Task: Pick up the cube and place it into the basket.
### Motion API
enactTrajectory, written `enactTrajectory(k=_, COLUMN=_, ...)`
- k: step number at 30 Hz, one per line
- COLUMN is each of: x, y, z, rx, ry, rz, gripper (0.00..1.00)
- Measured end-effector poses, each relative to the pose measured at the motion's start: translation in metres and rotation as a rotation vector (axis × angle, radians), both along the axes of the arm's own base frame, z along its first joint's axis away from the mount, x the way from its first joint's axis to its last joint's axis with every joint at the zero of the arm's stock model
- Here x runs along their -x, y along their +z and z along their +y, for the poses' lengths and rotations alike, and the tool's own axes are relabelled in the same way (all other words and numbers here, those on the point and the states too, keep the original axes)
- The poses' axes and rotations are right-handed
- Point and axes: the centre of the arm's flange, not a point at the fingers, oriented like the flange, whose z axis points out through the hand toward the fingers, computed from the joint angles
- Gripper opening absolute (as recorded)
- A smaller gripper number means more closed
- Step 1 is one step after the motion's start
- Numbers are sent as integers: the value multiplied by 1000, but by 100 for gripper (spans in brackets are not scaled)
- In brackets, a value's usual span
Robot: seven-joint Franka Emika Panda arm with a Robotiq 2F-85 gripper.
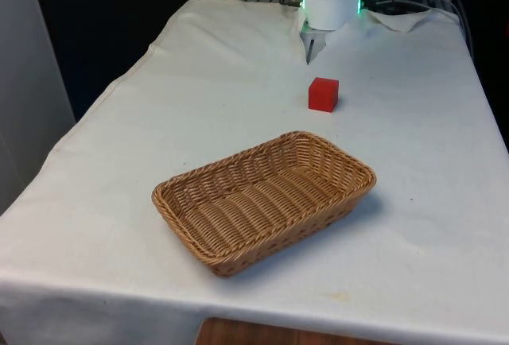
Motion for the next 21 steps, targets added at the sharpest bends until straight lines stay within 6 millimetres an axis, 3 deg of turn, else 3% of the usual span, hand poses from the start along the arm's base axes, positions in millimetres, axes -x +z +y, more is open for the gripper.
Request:
enactTrajectory(k=12, x=-2, y=-31, z=8, rx=-21, ry=-19, rz=29, gripper=100)
enactTrajectory(k=21, x=0, y=-42, z=16, rx=-17, ry=-27, rz=30, gripper=100)
